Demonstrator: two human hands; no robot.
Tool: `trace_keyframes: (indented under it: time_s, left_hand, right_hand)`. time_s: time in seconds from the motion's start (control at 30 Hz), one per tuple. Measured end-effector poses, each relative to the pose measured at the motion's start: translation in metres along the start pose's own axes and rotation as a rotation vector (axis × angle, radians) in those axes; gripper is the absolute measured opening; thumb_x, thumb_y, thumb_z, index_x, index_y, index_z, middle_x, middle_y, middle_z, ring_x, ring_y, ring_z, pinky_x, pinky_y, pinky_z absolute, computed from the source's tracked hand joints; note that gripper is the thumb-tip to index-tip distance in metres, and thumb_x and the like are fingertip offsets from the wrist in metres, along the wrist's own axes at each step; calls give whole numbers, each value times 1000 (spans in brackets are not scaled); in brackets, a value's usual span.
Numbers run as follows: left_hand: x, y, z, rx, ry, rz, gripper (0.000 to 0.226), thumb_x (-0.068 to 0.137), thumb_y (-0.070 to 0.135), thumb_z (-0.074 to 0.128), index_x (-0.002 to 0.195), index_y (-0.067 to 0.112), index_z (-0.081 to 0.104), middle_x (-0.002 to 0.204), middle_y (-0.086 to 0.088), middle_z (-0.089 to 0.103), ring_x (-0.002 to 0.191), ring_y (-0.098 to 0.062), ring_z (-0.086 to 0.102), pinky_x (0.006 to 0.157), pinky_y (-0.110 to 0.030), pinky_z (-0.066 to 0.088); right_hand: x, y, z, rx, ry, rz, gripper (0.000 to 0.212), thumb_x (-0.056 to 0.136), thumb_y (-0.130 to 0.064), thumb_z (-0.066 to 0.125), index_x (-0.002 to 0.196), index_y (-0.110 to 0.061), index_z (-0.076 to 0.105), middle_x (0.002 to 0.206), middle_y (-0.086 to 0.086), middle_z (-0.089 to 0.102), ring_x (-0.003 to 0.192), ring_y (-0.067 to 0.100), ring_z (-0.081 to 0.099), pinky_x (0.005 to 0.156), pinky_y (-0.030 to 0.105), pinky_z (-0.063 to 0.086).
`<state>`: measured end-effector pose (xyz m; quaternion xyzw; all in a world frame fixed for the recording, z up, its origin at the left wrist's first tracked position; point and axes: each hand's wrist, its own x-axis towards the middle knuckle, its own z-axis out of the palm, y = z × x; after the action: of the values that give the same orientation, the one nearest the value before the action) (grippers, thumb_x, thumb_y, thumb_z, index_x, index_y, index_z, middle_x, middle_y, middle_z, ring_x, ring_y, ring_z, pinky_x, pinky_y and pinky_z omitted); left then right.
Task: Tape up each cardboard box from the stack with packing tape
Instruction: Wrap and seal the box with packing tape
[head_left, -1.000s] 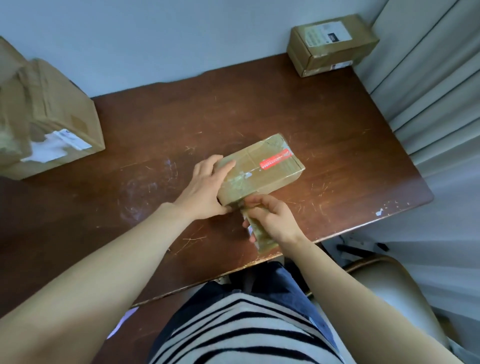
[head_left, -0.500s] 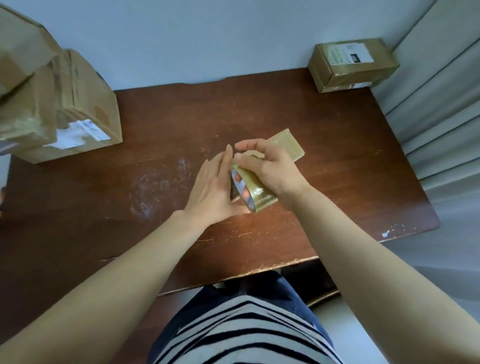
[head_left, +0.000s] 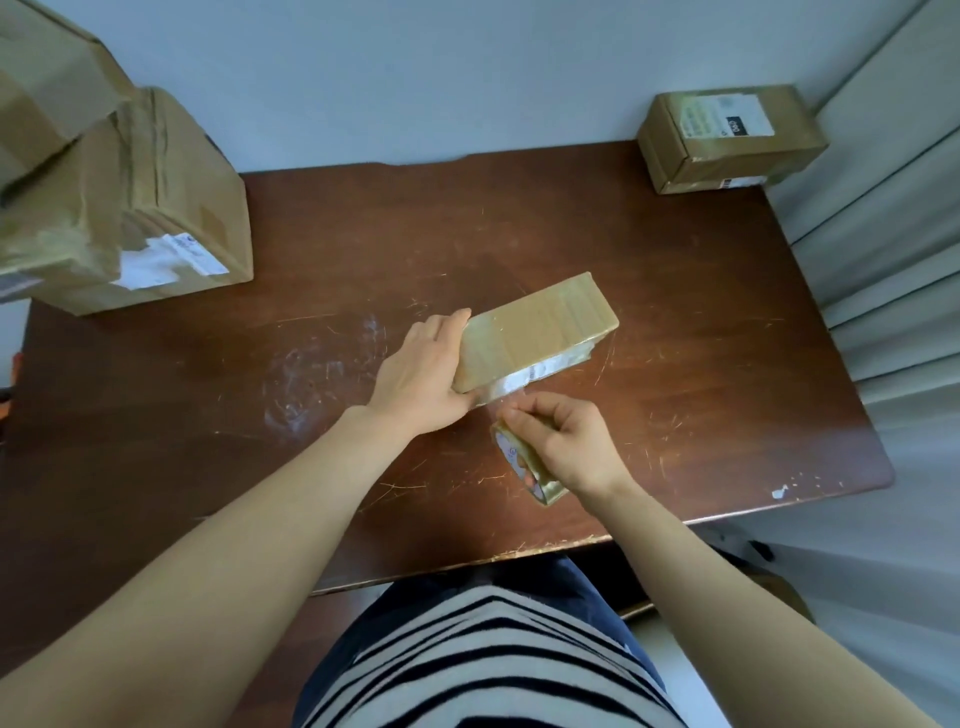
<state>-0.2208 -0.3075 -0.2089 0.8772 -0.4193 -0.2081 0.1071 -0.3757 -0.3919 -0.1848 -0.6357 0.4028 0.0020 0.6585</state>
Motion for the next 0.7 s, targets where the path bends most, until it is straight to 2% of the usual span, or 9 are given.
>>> trace_keyframes:
  time_s: [0.13, 0.17, 0.23, 0.3, 0.37, 0.43, 0.5, 0.6, 0.7]
  left_hand:
    - [-3, 2, -2, 7, -45, 26, 101, 81, 41, 71, 152, 16, 4, 150, -4, 26, 137, -22, 24, 98, -42, 42]
    - [-3, 1, -4, 31, -97, 38, 106, 80, 39, 71, 153, 15, -3, 154, -5, 20, 141, -23, 18, 106, -41, 34]
    - [-3, 3, -15, 94, -207, 55, 109, 81, 41, 63, 151, 12, -15, 160, -6, -3, 147, -22, -3, 120, -43, 6]
    - [2, 15, -25, 108, -166, 72, 92, 90, 45, 43, 150, 10, -17, 159, -7, -21, 146, -18, -19, 118, -42, -12]
    - [10, 34, -21, 95, -14, 67, 76, 98, 51, 22, 151, 10, -14, 158, -6, -20, 146, -17, -18, 119, -37, -12]
    - [21, 48, -5, 136, 64, 56, 74, 98, 56, 9, 151, 10, -13, 159, -7, -16, 147, -17, -13, 119, -35, -9]
    - [29, 49, 10, 197, 59, 65, 73, 97, 57, 6, 151, 12, -13, 161, -8, -11, 148, -18, -11, 120, -37, -8]
    - [27, 41, 16, 255, 32, 79, 76, 96, 59, 6, 151, 11, -13, 161, -8, -10, 148, -20, -10, 119, -41, -10]
    - [29, 43, 13, 259, 50, 89, 76, 95, 61, 12, 153, 15, -8, 161, -8, 5, 148, -23, 3, 119, -44, -6]
  right_hand:
    - [22, 5, 8, 17, 8, 104, 11, 90, -14, 64, 82, -9, 70, 70, 7, 67, 54, 16, 58, 49, 17, 48]
    - [28, 4, 9, 2, 9, 107, 11, 89, -15, 65, 80, -13, 70, 70, 3, 67, 56, 11, 59, 56, 17, 49]
    - [36, 2, 11, -4, -3, 114, 12, 89, -17, 66, 77, -18, 69, 71, -2, 67, 58, 5, 59, 65, 21, 50]
    - [37, -2, 11, 11, -16, 119, 15, 89, -16, 65, 75, -20, 67, 69, -4, 66, 58, 7, 59, 59, 17, 49]
    - [35, -5, 10, 47, -42, 114, 11, 91, -12, 62, 80, -14, 65, 68, -2, 65, 60, 18, 58, 49, 13, 47]
    - [32, -6, 10, 82, -63, 99, 6, 93, -9, 58, 92, -6, 63, 72, 3, 64, 62, 22, 57, 46, 12, 47]
    - [30, -5, 9, 97, -69, 86, 11, 95, -7, 55, 99, 0, 62, 74, 7, 63, 60, 18, 56, 46, 11, 46]
    - [31, -1, 7, 117, -82, 78, 18, 95, -10, 56, 102, 5, 63, 82, 19, 64, 69, 25, 57, 50, 12, 49]
    - [33, -2, 7, 133, -90, 69, 16, 95, -11, 57, 99, 3, 63, 86, 30, 64, 73, 29, 58, 52, 13, 50]
